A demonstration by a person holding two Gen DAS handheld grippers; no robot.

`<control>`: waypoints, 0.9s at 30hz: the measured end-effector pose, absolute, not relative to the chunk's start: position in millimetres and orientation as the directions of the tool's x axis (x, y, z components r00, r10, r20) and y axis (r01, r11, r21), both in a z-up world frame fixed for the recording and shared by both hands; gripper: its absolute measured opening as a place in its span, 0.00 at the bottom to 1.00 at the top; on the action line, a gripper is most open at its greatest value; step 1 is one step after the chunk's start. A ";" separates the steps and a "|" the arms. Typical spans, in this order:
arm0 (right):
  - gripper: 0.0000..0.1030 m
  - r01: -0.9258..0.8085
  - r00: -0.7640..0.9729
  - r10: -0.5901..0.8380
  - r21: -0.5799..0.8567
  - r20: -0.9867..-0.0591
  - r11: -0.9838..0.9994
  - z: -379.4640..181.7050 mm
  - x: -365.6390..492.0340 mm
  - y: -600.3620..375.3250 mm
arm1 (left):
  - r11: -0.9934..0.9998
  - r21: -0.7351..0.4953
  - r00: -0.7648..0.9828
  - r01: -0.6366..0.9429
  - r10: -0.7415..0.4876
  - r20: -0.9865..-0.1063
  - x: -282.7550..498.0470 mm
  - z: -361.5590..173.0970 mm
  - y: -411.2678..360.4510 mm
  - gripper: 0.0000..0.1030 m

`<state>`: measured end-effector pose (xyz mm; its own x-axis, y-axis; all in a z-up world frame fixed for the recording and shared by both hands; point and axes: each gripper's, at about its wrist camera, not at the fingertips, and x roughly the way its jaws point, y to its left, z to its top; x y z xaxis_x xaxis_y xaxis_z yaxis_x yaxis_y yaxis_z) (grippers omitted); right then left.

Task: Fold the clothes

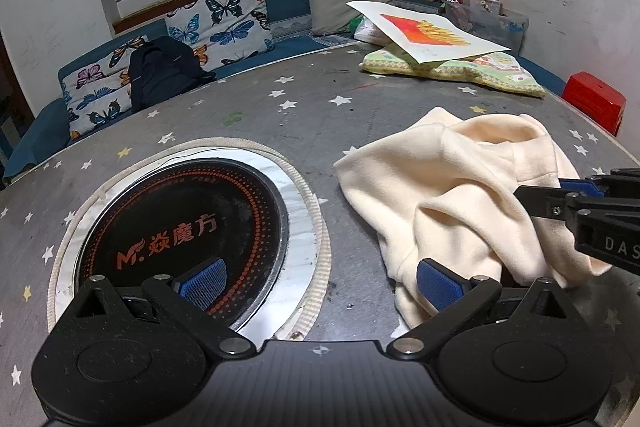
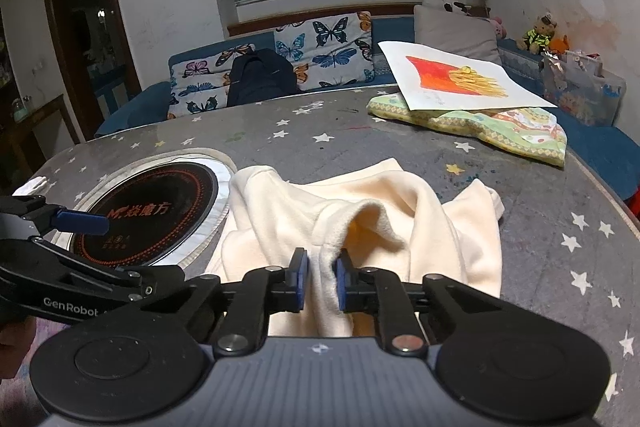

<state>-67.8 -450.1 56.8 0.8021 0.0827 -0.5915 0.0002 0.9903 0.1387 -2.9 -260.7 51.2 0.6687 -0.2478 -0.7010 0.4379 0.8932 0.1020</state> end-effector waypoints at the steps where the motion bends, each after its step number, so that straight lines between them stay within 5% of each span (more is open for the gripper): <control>1: 0.10 -0.002 0.802 0.081 0.133 -0.592 0.991 57.1 -68.0 -448.9 | 0.894 0.103 0.670 0.436 -0.246 -0.701 -2.8 51.4 -260.2 1.00; 27: 0.05 -0.185 0.810 0.211 0.102 -0.547 0.977 75.2 -112.9 -421.8 | 0.920 0.089 0.700 0.382 -0.226 -0.677 -0.2 67.6 -240.1 1.00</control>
